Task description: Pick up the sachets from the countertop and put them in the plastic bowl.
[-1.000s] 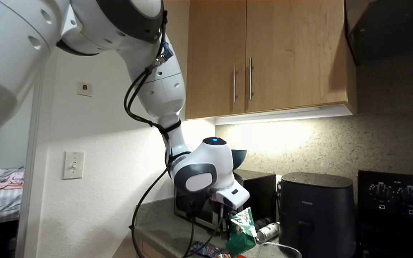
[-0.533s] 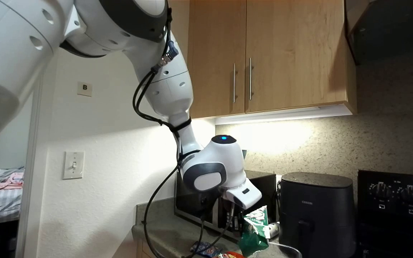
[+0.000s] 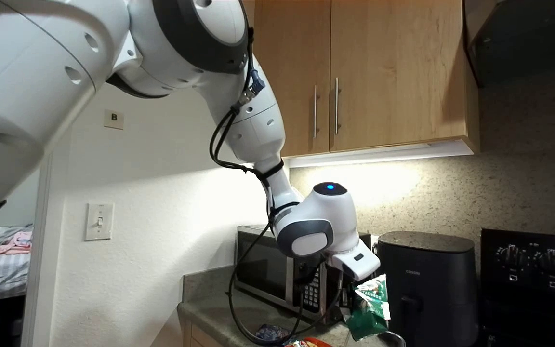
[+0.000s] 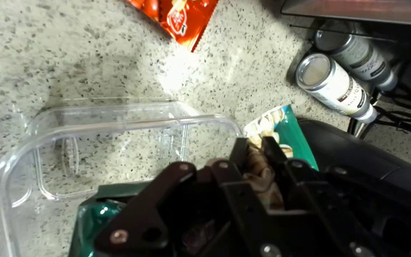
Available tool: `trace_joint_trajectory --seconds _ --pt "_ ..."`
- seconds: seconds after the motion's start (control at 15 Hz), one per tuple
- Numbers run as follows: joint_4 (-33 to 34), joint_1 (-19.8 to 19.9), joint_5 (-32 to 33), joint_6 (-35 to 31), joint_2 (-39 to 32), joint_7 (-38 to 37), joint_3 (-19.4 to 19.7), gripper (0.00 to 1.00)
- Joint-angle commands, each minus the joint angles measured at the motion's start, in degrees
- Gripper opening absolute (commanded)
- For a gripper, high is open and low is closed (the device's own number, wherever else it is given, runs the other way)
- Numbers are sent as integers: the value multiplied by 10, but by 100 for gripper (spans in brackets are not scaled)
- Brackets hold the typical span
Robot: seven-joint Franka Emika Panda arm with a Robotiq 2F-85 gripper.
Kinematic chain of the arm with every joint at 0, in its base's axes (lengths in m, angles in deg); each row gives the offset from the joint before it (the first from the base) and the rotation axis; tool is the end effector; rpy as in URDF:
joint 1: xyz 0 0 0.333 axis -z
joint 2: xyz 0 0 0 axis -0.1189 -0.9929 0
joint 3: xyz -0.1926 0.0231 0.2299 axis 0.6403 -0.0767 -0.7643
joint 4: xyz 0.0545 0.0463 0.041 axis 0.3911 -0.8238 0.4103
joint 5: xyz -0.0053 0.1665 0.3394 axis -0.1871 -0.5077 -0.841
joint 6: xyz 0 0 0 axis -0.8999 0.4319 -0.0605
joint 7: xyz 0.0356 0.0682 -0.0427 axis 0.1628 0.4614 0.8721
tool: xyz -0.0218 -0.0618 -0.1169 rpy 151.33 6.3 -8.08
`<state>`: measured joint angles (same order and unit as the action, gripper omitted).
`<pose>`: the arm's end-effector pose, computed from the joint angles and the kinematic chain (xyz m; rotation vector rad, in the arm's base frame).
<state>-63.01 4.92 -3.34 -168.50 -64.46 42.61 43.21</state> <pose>0.5766 -0.2095 0.2419 -2.0025 1.8787 -0.6229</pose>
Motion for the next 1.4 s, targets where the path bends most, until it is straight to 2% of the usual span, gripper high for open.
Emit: trace_joint_trajectory --seconds 0.0,0.27,0.33,0.4,0.47,1.0,1.07,1.2,1.33 --pt "72 33 -18 43 -67 17 -26 9" --pt "128 56 -7 83 -130 15 -37 9" --pt "136 59 -7 91 -134 15 -39 42" --pt "142 63 -9 97 -138 16 -42 43" --pt "150 52 -23 106 -141 23 -28 48" --pt "149 58 -57 96 -138 43 -33 98" --pt "132 72 -61 79 -122 51 -55 99" --pt "106 79 -85 42 -96 82 -74 100" --pt "82 100 -123 -10 -68 134 -111 100"
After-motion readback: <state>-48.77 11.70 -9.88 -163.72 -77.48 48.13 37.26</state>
